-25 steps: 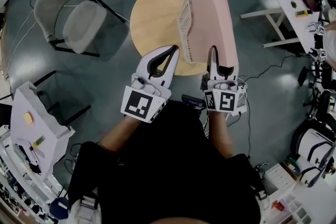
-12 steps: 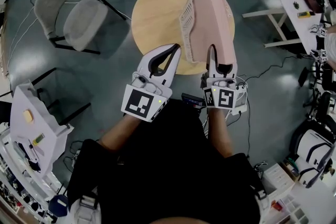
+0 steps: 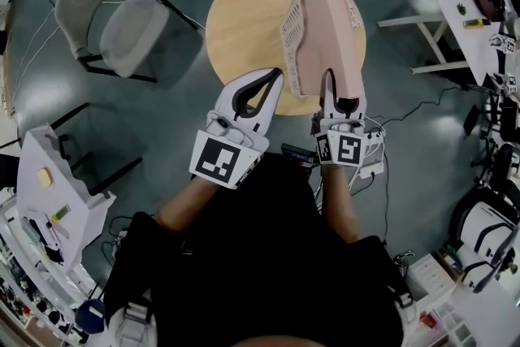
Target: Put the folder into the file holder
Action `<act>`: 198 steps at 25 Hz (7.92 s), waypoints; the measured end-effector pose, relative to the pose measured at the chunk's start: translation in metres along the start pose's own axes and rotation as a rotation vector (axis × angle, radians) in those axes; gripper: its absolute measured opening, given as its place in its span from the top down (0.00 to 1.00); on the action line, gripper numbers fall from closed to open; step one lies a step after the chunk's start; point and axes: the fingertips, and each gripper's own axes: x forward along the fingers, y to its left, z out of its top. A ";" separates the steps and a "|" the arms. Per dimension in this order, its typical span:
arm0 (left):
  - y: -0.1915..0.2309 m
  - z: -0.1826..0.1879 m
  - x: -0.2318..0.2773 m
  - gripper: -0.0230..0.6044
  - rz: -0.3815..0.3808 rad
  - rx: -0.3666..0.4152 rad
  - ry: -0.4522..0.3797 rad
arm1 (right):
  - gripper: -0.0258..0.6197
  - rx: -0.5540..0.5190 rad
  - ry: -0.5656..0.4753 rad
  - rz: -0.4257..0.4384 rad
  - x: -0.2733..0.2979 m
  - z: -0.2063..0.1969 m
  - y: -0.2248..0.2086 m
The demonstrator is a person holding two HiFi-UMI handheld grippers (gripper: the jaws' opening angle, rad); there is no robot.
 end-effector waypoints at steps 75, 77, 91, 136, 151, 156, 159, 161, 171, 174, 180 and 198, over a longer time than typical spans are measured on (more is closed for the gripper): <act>-0.042 0.002 -0.031 0.96 0.027 0.039 -0.031 | 0.72 -0.070 0.226 0.035 -0.002 -0.088 0.003; -0.043 0.004 -0.034 0.96 0.033 0.041 -0.037 | 0.72 -0.069 0.238 0.035 -0.001 -0.088 0.003; -0.062 0.004 -0.046 0.95 0.029 0.041 -0.036 | 0.71 -0.066 0.312 0.034 -0.005 -0.090 0.003; -0.181 -0.004 -0.136 0.95 0.055 0.069 -0.089 | 0.61 -0.061 0.279 0.046 -0.118 -0.054 0.006; -0.255 -0.026 -0.205 0.96 0.121 0.096 -0.087 | 0.71 0.024 0.276 0.090 -0.230 -0.029 0.010; -0.262 -0.019 -0.217 0.95 0.150 0.111 -0.091 | 0.78 0.064 0.280 0.103 -0.252 -0.008 0.013; -0.264 -0.014 -0.224 0.96 0.166 0.112 -0.099 | 0.82 0.082 0.274 0.099 -0.262 0.005 0.014; -0.263 -0.013 -0.227 0.96 0.174 0.114 -0.101 | 0.83 0.084 0.269 0.096 -0.267 0.011 0.015; -0.246 -0.002 -0.246 0.95 0.164 0.110 -0.112 | 0.90 0.131 0.278 0.058 -0.286 0.029 0.031; -0.237 0.001 -0.253 0.95 0.155 0.112 -0.113 | 0.92 0.146 0.262 0.055 -0.289 0.040 0.043; -0.225 0.003 -0.269 0.95 0.136 0.097 -0.111 | 0.95 0.138 0.224 0.045 -0.309 0.066 0.070; -0.220 -0.017 -0.289 0.96 0.120 0.085 -0.086 | 0.97 0.162 0.146 0.041 -0.367 0.101 0.105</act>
